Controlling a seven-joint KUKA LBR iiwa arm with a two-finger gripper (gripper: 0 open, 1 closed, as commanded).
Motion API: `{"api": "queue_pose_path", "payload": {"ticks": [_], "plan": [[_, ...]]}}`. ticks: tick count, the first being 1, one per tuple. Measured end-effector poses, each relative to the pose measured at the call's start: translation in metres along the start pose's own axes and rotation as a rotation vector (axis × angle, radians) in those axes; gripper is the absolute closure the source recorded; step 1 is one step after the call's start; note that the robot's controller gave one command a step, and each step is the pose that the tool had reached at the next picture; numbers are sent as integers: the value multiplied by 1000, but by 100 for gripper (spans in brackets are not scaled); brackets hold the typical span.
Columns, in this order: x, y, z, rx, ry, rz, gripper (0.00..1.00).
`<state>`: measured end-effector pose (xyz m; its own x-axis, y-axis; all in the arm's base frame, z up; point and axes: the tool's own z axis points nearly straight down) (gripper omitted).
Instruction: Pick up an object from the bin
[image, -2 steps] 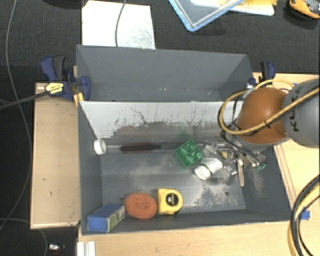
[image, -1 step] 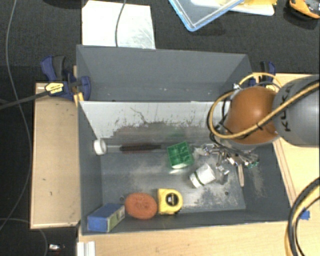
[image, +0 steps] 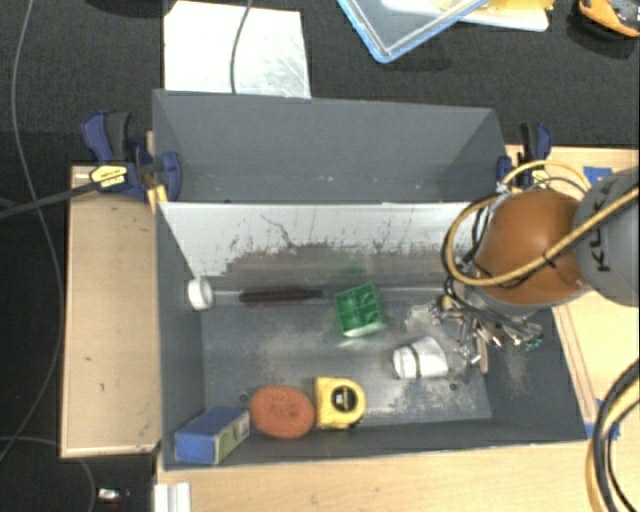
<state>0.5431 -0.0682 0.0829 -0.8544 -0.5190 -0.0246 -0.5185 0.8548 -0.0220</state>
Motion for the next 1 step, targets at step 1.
{"api": "queue_pose_path", "payload": {"ticks": [1], "plan": [[-3,3,7,0,-4,10,0]]}}
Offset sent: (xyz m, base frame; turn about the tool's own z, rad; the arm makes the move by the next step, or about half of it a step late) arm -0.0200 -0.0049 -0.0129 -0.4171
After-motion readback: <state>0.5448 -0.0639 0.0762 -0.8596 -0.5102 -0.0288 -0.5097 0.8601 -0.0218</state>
